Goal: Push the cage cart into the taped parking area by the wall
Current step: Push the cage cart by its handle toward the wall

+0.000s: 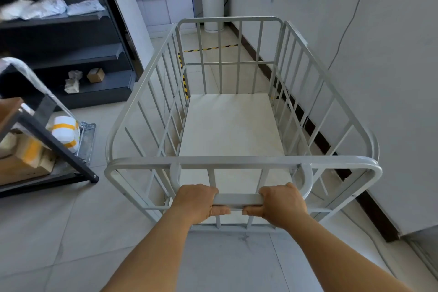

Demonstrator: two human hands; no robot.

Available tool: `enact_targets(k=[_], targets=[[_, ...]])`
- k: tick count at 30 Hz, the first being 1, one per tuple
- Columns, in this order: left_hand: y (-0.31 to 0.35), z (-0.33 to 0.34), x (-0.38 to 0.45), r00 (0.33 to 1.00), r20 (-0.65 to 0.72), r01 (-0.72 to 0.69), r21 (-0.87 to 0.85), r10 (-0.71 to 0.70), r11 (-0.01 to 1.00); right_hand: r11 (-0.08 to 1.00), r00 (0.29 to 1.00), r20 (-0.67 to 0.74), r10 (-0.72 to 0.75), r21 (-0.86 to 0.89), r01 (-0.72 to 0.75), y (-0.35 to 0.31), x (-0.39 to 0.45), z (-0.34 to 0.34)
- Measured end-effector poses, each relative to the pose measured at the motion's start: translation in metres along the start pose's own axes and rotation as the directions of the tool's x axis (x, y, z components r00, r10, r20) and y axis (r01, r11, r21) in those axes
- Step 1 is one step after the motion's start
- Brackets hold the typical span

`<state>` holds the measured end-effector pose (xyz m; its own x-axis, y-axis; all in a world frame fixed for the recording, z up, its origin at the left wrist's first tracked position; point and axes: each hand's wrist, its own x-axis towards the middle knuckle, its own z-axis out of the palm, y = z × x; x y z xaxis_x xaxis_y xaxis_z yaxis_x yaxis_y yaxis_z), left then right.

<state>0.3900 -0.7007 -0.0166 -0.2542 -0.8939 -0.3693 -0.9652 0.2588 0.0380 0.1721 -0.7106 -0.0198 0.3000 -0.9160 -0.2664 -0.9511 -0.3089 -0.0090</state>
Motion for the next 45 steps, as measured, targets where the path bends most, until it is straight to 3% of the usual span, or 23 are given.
enact_targets(k=[17,26,45], targets=[[-0.091,-0.063,0.155,0.996,-0.039,-0.075,0.043,0.077,0.996,0.999,1.000,-0.007,-0.009,0.032,0.009,0.012,0.177,-0.052],[-0.122,-0.097,0.246,0.999,-0.040,-0.001,0.078,0.004,0.997,1.000,1.000,-0.013,-0.027,0.001,0.027,0.040,0.277,-0.079],[-0.062,-0.173,0.444,0.997,-0.082,0.001,0.063,0.004,0.998,1.000,0.994,0.105,0.002,0.028,-0.005,0.209,0.436,-0.129]])
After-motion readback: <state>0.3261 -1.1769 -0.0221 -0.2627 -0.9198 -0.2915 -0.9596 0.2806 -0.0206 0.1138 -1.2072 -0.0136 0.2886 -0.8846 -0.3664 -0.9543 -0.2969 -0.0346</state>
